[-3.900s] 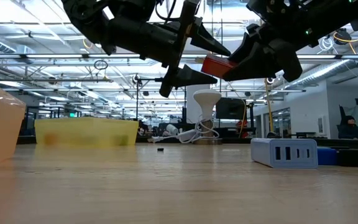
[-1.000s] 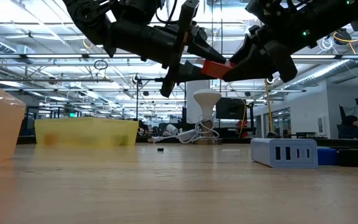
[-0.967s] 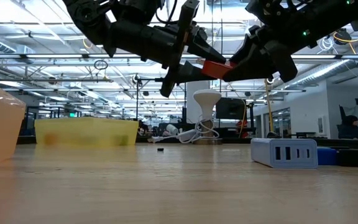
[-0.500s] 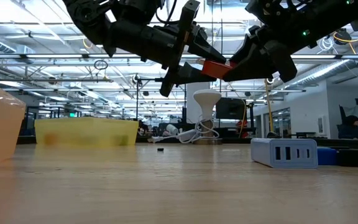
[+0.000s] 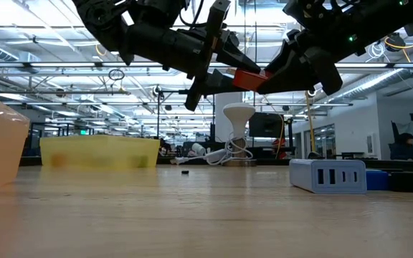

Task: Pick & Place Office items
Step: Put the red charger adapter into the yellow bin

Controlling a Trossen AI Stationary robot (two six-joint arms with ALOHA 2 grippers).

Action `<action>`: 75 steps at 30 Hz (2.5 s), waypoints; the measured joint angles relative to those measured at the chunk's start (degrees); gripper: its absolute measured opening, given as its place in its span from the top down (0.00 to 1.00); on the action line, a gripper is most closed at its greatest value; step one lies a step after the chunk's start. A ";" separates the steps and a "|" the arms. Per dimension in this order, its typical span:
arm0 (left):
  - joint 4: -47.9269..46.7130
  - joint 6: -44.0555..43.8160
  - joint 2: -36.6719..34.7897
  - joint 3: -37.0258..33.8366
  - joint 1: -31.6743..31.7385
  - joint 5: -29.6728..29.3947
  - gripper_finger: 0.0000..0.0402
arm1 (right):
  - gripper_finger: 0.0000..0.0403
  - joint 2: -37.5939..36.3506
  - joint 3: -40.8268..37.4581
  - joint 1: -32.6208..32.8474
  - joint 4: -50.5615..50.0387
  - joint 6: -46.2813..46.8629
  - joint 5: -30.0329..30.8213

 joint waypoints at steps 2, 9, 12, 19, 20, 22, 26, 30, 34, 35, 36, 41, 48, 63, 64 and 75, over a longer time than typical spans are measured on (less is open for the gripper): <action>0.00 -0.09 0.00 0.00 0.00 0.01 0.60 | 0.46 0.00 0.00 0.00 0.00 -0.06 0.04; -0.11 0.34 0.00 0.00 0.00 0.00 0.56 | 0.45 0.00 0.00 0.00 0.02 0.06 -0.11; -0.15 0.34 0.00 0.00 0.02 -0.02 0.54 | 0.46 0.00 0.00 0.02 0.02 0.06 -0.11; 0.09 -0.11 0.00 0.00 0.04 -0.02 0.64 | 0.45 0.00 0.00 0.02 -0.03 -0.42 0.31; 0.15 -0.34 -0.02 0.00 0.11 -0.02 0.66 | 0.45 0.00 0.00 0.02 -0.07 -0.62 0.48; 0.30 -0.56 -0.02 0.00 0.11 -0.04 0.67 | 0.45 0.00 0.00 0.02 -0.07 -0.64 0.57; 0.45 -0.20 -0.02 0.00 0.11 -0.04 0.67 | 0.45 0.00 -0.01 0.04 -0.12 0.11 0.53; -0.11 2.97 0.00 -0.09 0.11 0.00 0.66 | 0.39 0.00 0.00 0.04 -0.98 6.52 -1.06; -0.70 6.42 -0.75 -0.13 0.20 -0.02 0.68 | 0.32 -1.42 0.02 0.04 -2.07 7.38 -2.80; -0.72 7.19 -1.23 -0.13 0.18 0.08 0.69 | 0.31 -2.25 0.02 0.04 -2.32 8.04 -3.24; -0.82 7.93 -1.95 -0.16 0.14 0.16 0.69 | 0.30 -3.32 0.04 0.04 -3.12 8.60 -3.88; 0.19 12.51 -6.35 -1.95 -1.15 -3.23 0.69 | 0.27 -9.61 0.01 0.07 -9.04 12.67 -8.70; -0.19 15.88 -13.08 -8.33 -2.51 -10.34 0.69 | 0.29 -18.20 -4.71 0.09 -6.52 13.96 -12.63; 13.05 20.66 -24.30 -26.63 -2.90 -17.23 0.69 | 0.30 -28.77 -13.26 0.03 5.72 12.06 -18.11; 14.37 20.86 -24.74 -27.35 -2.91 -17.28 0.69 | 0.30 -29.31 -13.54 0.04 5.67 12.06 -18.30; 17.04 21.33 -29.35 -33.86 -2.95 -22.01 0.70 | 0.31 -33.92 -16.55 -3.97 5.57 15.38 -29.73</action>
